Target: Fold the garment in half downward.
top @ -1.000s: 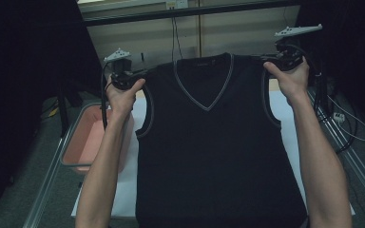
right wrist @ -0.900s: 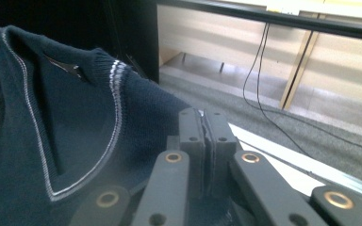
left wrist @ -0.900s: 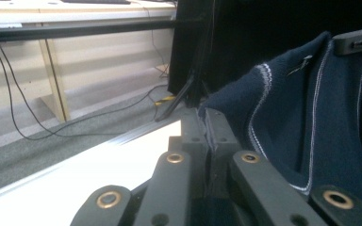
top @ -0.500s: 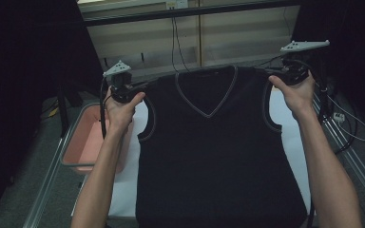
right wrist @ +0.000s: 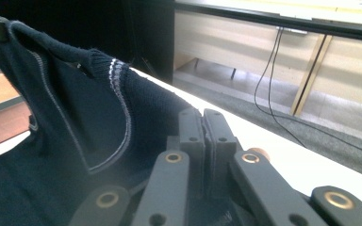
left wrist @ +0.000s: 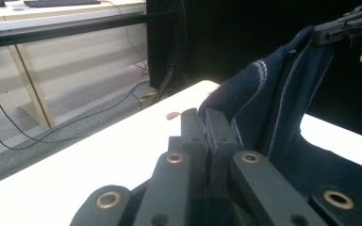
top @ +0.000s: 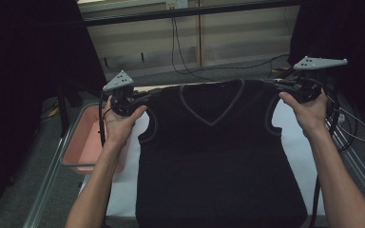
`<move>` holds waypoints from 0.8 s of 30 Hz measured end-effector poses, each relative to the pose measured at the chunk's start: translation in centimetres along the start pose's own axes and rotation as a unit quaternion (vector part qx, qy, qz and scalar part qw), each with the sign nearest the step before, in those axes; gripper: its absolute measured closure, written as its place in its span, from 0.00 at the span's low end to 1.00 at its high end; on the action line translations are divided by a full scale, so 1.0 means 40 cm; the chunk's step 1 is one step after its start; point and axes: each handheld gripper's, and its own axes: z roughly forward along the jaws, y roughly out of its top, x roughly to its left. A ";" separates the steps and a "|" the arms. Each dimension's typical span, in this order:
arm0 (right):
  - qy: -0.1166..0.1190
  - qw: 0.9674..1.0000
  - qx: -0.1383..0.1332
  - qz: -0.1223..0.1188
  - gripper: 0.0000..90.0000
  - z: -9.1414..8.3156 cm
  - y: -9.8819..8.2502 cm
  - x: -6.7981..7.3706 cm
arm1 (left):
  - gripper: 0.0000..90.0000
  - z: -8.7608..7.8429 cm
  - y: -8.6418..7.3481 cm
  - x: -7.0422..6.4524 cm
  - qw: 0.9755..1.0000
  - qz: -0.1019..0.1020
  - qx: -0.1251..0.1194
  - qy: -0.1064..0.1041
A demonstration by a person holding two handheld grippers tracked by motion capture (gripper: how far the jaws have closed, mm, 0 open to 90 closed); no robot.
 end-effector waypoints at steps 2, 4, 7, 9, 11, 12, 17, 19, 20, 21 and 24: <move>0.004 1.000 -0.007 0.001 0.97 -0.016 0.000 0.008 | 0.98 -0.012 0.000 -0.010 1.000 0.002 -0.006 -0.002; 0.008 1.000 -0.011 -0.003 0.97 -0.032 0.000 0.019 | 0.98 -0.024 -0.005 -0.016 1.000 0.005 -0.007 -0.002; 0.011 1.000 -0.008 -0.008 0.97 -0.048 -0.007 0.040 | 0.98 -0.036 -0.018 -0.025 1.000 0.007 -0.005 -0.002; 0.013 1.000 -0.007 -0.012 0.97 -0.056 -0.012 0.052 | 0.98 -0.047 -0.027 -0.030 1.000 0.010 -0.001 -0.001; 0.016 1.000 -0.009 -0.009 0.97 -0.068 -0.015 0.067 | 0.98 -0.055 -0.029 -0.034 1.000 0.015 0.000 -0.002; 0.015 1.000 -0.011 -0.013 0.97 -0.072 -0.016 0.075 | 0.98 -0.060 -0.030 -0.036 1.000 0.016 0.001 0.000; 0.015 1.000 -0.005 -0.019 0.97 -0.098 -0.022 0.109 | 0.98 -0.080 -0.046 -0.052 1.000 0.019 0.002 -0.006; 0.016 1.000 -0.001 -0.019 0.97 -0.108 -0.030 0.119 | 0.98 -0.086 -0.054 -0.059 1.000 0.018 0.003 -0.010; 0.016 1.000 0.001 -0.018 0.97 -0.112 -0.033 0.123 | 0.98 -0.089 -0.057 -0.063 1.000 0.016 0.003 -0.012; 0.014 1.000 0.003 -0.021 0.97 -0.115 -0.038 0.129 | 0.98 -0.092 -0.060 -0.067 1.000 0.020 0.006 -0.011; 0.016 1.000 0.005 -0.013 0.97 -0.125 -0.048 0.144 | 0.98 -0.098 -0.067 -0.078 1.000 0.025 0.015 -0.005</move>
